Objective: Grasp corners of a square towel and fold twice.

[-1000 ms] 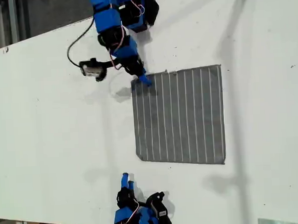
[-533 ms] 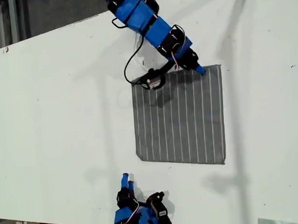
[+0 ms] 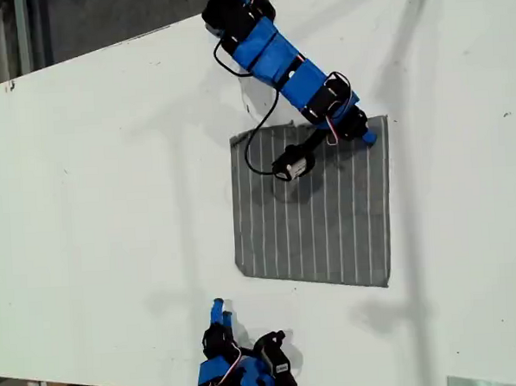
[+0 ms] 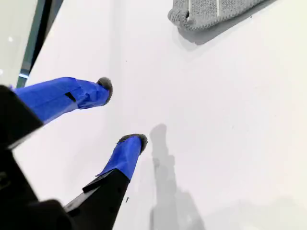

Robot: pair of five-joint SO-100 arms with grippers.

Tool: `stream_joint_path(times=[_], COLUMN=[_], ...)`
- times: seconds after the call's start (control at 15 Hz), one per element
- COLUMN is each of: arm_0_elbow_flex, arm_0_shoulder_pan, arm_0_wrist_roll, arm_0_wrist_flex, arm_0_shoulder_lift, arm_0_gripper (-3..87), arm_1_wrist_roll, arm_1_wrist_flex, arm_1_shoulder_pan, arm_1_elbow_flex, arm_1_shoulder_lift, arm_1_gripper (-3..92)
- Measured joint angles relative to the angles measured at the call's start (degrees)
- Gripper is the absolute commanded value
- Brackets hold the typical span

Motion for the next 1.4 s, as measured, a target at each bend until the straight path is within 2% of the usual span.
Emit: stream_joint_path(times=[0.27,0.47,0.67,0.8,0.93,1.13,1.27,1.4], arm_0_elbow_flex=[-0.44,-6.68,-27.86,-47.37,-66.88,-87.89,-93.43,-101.25], arm_0_shoulder_pan=[2.29,17.23,30.67,41.04,51.77,63.98,68.99,73.65], arm_0_wrist_roll=[-1.58,-13.01,-16.61,-17.05,-20.13,-29.97,-36.65,-38.76], arm_0_wrist_flex=[0.26,3.16,0.53,-4.92,-7.03,-2.64,0.79,2.55], arm_0_shoulder_lift=[0.0,-3.08,-32.34,-64.78,-95.45,-120.94,-123.75,-129.02], arm_0_gripper=[18.2,17.2,17.1,17.8,18.9,21.2,23.1,24.7], arm_1_wrist_roll=[2.72,2.72,-0.7,-1.93,-2.02,-2.02,-2.02,-2.02], arm_1_wrist_flex=[-2.46,-1.14,1.05,2.55,2.81,2.81,2.81,2.81], arm_1_shoulder_pan=[-0.62,0.0,2.02,2.99,3.08,3.08,3.08,3.08], arm_1_elbow_flex=[-4.57,-5.27,-5.54,-5.98,-5.98,-5.98,-5.98,-5.98], arm_1_shoulder_lift=[-3.6,-3.87,-3.16,-3.16,-3.16,-3.34,-3.43,-3.69], arm_1_gripper=[-0.2,-0.2,-0.2,-0.2,-0.2,-0.2,-0.2,-0.2])
